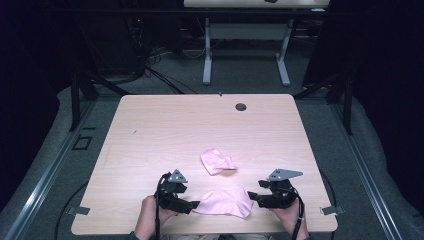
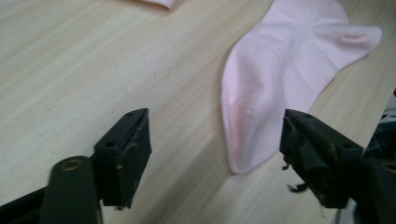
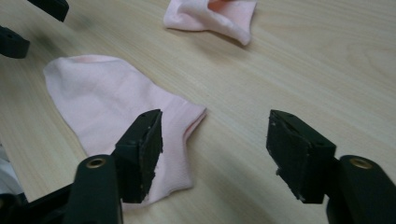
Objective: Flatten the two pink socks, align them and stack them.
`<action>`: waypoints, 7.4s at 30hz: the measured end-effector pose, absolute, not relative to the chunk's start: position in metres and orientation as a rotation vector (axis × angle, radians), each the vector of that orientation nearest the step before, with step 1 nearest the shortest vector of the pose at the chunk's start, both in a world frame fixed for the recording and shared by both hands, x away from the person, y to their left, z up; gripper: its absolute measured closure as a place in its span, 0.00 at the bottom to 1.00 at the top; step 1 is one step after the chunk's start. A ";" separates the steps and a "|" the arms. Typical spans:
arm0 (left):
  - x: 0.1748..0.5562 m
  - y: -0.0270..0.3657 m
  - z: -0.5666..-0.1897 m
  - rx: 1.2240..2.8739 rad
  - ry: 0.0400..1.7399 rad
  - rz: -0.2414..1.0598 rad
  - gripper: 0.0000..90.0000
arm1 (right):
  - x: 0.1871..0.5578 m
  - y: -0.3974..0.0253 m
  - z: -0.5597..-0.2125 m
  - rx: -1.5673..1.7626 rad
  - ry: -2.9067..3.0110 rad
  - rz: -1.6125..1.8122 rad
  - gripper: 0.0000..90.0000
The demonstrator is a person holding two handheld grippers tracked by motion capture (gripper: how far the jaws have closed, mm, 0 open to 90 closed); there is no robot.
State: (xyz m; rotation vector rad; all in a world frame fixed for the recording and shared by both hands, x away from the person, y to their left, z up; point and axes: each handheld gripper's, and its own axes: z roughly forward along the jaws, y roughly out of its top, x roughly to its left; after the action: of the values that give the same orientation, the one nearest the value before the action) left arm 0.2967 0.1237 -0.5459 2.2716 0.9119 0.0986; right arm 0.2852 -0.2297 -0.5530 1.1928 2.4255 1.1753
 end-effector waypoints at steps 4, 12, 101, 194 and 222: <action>0.309 0.130 -0.538 2.265 0.920 0.132 0.16 | 0.291 -0.231 -0.551 1.184 2.409 1.166 0.29; 0.341 0.137 -0.526 2.262 0.919 0.180 0.00 | 0.309 -0.225 -0.547 1.142 2.408 1.148 0.14; 0.378 0.082 -0.544 2.053 0.972 0.300 0.98 | 0.400 -0.180 -0.510 1.116 2.707 0.837 0.84; 0.394 0.107 -0.559 2.286 1.070 0.128 0.79 | 0.392 -0.181 -0.562 1.189 2.628 0.848 0.77; 0.371 0.118 -0.541 2.184 0.995 0.205 1.00 | 0.373 -0.201 -0.545 1.169 2.579 0.985 0.94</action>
State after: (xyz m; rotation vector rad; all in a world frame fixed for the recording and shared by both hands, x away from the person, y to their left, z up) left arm 0.3712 0.1181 -0.5414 2.1845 0.9948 0.2048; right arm 0.3731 -0.2013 -0.5446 1.1694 2.5793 0.9851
